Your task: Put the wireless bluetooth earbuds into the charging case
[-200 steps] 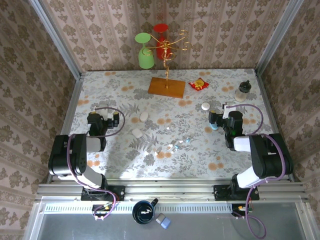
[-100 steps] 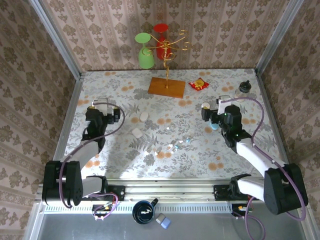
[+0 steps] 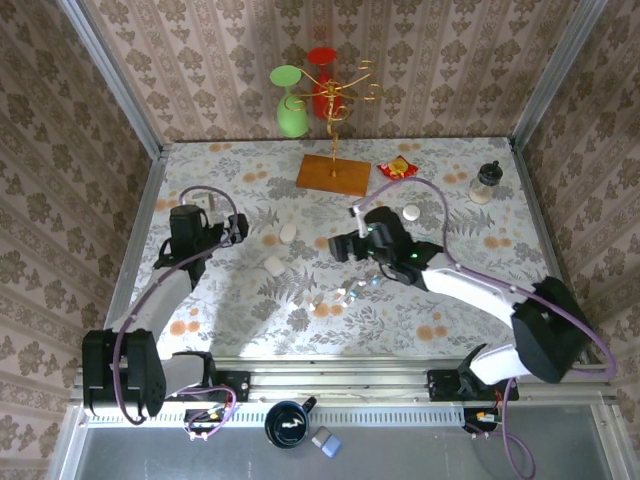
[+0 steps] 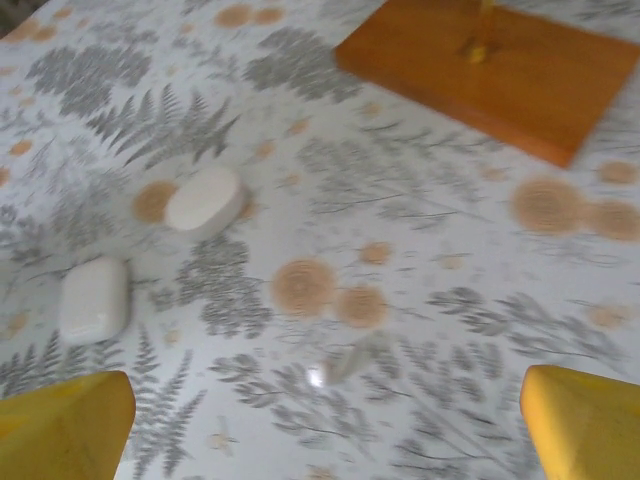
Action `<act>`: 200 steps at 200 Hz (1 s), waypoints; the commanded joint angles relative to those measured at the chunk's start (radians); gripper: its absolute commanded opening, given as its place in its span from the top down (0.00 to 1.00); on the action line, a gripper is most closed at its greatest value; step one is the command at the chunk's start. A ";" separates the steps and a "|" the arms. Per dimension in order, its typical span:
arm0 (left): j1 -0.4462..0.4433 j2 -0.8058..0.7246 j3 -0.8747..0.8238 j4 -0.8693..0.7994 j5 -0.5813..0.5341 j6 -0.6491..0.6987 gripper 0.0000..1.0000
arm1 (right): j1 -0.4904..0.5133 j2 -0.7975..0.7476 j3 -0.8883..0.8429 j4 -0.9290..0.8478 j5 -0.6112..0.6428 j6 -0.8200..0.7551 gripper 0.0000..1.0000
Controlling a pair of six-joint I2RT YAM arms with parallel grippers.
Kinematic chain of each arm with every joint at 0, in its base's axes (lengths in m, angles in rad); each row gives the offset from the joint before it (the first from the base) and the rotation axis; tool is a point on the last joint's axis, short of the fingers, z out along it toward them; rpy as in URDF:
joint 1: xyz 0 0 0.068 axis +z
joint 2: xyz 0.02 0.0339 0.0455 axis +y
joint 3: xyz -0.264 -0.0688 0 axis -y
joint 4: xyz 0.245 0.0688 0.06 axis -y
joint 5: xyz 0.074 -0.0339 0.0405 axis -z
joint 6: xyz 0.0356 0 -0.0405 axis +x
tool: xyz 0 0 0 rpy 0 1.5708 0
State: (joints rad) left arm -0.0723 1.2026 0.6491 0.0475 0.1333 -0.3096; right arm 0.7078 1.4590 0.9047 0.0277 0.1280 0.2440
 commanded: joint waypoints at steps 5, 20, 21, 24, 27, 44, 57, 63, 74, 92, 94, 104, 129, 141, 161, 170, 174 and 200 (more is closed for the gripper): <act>0.056 0.039 0.029 -0.046 0.109 -0.111 0.00 | 0.101 0.137 0.134 -0.076 0.049 0.049 0.00; 0.069 0.051 0.030 -0.035 0.102 -0.112 0.00 | 0.154 0.233 0.232 -0.140 0.067 0.057 0.00; 0.071 0.052 0.030 -0.034 0.101 -0.112 0.00 | 0.157 0.238 0.238 -0.145 0.067 0.058 0.00; 0.073 0.053 0.030 -0.033 0.099 -0.112 0.00 | 0.164 0.255 0.258 -0.156 0.071 0.060 0.00; 0.073 0.055 0.029 -0.032 0.098 -0.112 0.00 | 0.172 0.275 0.276 -0.168 0.071 0.064 0.00; 0.089 0.060 0.032 -0.030 0.088 -0.119 0.00 | 0.208 0.371 0.372 -0.219 0.069 0.075 0.00; 0.088 0.059 0.038 -0.040 0.080 -0.108 0.00 | 0.223 0.433 0.443 -0.269 0.061 0.079 0.00; 0.089 0.057 0.040 -0.043 0.079 -0.104 0.00 | 0.229 0.464 0.476 -0.287 0.058 0.077 0.00; 0.089 0.052 0.039 -0.046 0.076 -0.099 0.00 | 0.235 0.514 0.524 -0.320 0.053 0.070 0.00; 0.089 0.045 0.030 -0.043 0.074 -0.093 0.00 | 0.242 0.585 0.593 -0.350 0.048 0.052 0.03; 0.088 0.045 0.029 -0.043 0.074 -0.093 0.00 | 0.242 0.591 0.600 -0.351 0.046 0.052 0.04; 0.088 0.043 0.023 -0.041 0.076 -0.094 0.00 | 0.242 0.631 0.633 -0.367 0.033 0.043 0.08; 0.088 0.040 0.014 -0.037 0.086 -0.098 0.00 | 0.243 0.708 0.718 -0.417 0.025 0.036 0.17; 0.089 0.041 0.016 -0.038 0.088 -0.096 0.00 | 0.243 0.731 0.737 -0.421 0.017 0.037 0.19; 0.089 0.038 0.023 -0.046 0.086 -0.090 0.00 | 0.242 0.765 0.766 -0.435 0.012 0.035 0.24; 0.089 0.037 0.024 -0.046 0.086 -0.089 0.00 | 0.242 0.775 0.770 -0.436 0.012 0.035 0.24; 0.089 0.036 0.024 -0.046 0.086 -0.089 0.00 | 0.242 0.780 0.773 -0.438 0.010 0.034 0.25; 0.089 0.032 0.022 -0.046 0.086 -0.090 0.00 | 0.242 0.811 0.805 -0.456 0.007 0.024 0.27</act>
State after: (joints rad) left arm 0.0082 1.2610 0.6556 0.0254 0.2066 -0.3973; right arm 0.9482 2.2318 1.6585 -0.3771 0.1459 0.2840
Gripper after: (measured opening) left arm 0.999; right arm 0.735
